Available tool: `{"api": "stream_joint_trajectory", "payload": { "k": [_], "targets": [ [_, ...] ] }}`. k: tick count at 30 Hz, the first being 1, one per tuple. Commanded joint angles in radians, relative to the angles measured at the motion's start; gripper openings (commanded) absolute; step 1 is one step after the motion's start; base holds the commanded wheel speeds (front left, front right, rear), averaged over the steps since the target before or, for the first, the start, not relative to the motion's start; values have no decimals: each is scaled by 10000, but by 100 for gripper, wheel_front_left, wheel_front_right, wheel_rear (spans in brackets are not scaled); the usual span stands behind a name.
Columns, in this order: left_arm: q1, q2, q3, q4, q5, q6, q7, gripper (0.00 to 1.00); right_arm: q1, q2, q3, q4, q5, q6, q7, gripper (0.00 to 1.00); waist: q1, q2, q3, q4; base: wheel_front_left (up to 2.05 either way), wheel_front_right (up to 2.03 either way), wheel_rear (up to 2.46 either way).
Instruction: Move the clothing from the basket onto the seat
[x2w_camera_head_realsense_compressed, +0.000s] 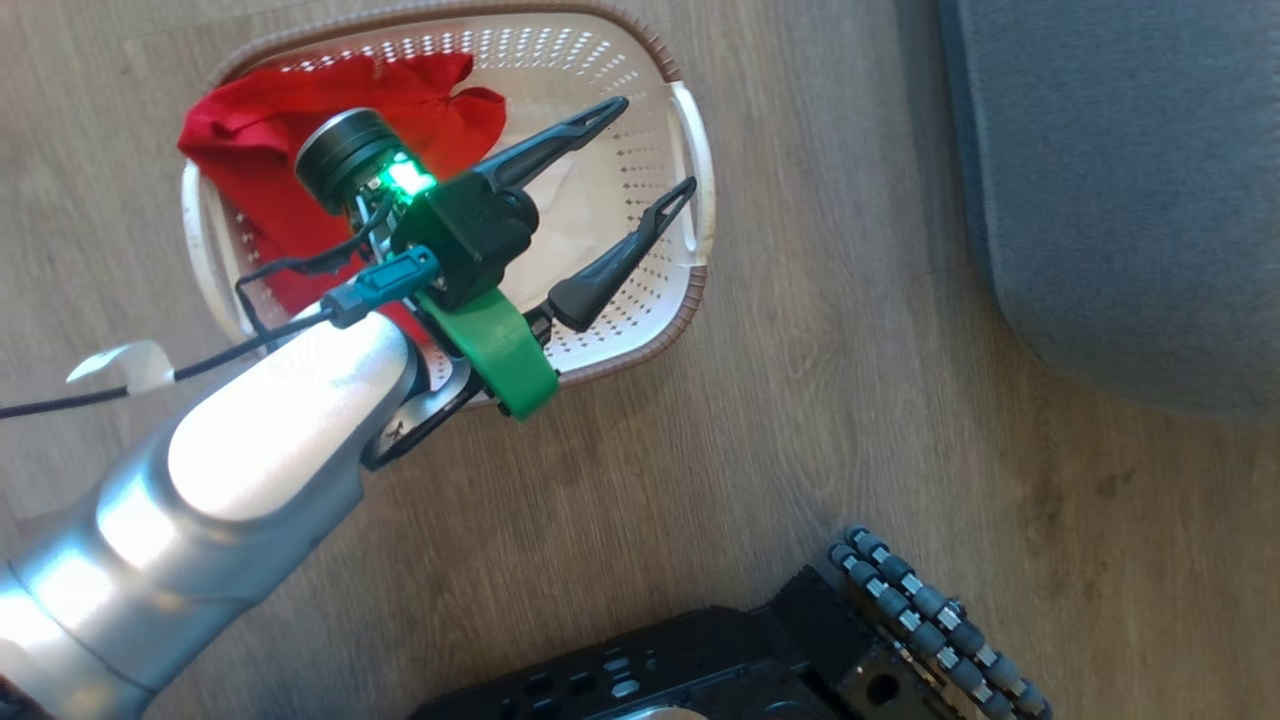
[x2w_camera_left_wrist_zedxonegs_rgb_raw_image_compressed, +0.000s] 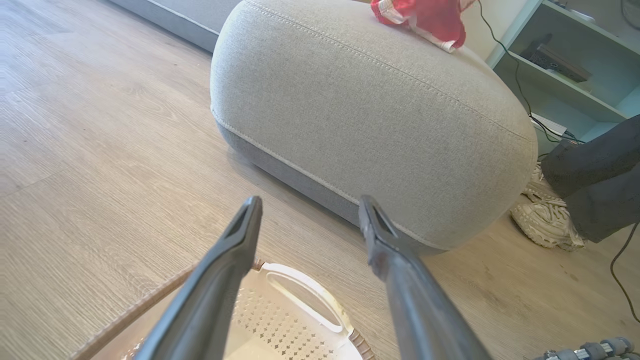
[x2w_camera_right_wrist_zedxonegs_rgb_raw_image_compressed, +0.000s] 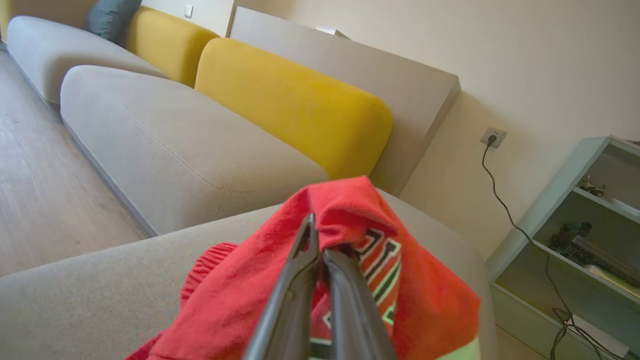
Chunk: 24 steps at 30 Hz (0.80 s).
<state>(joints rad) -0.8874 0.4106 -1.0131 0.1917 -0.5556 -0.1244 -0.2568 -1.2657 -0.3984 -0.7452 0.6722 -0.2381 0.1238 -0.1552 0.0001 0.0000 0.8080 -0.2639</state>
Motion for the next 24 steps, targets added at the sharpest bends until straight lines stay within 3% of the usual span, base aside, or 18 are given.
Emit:
{"api": "stream_joint_trajectory", "payload": {
  "k": [1, 8, 12, 14, 15, 16, 24],
  "targets": [
    [-24, 69, 380, -350, 81, -63, -49, 100, 214, -181, -121, -192, -130, 69, 2, 0, -1, 0, 26, 95, 0, 0, 0],
    [97, -183, 499, -290, 107, -63, -49, 100, 674, 120, -656, 1095, -411, 69, -220, 0, -1, 0, -193, 354, 0, 0, 0],
    [190, -343, 617, -206, 105, -63, -49, 100, 915, 48, -229, 2215, -270, 69, -480, 2, -1, 0, -441, 420, 0, 0, 0],
    [253, -427, 664, -163, 99, -63, -49, 100, 1128, 29, 217, 2652, -172, 69, -722, 35, -1, 0, -603, 434, 0, 0, 0],
    [292, -467, 691, -144, 104, -63, -49, 100, 1235, 28, 399, 2789, -106, 69, -821, 84, -1, 0, -699, 439, 0, 0, 0],
    [340, -512, 722, -127, 107, -63, -49, 100, 1355, 35, 590, 2911, -28, 69, -896, 100, -1, 0, -797, 446, 0, 0, 0],
    [833, -857, 1021, 100, 84, -63, -49, 100, 2571, 371, 2252, 2579, 783, 69, -1059, 100, -1, 0, -1686, 578, 0, 0, 0]
  ]
}}
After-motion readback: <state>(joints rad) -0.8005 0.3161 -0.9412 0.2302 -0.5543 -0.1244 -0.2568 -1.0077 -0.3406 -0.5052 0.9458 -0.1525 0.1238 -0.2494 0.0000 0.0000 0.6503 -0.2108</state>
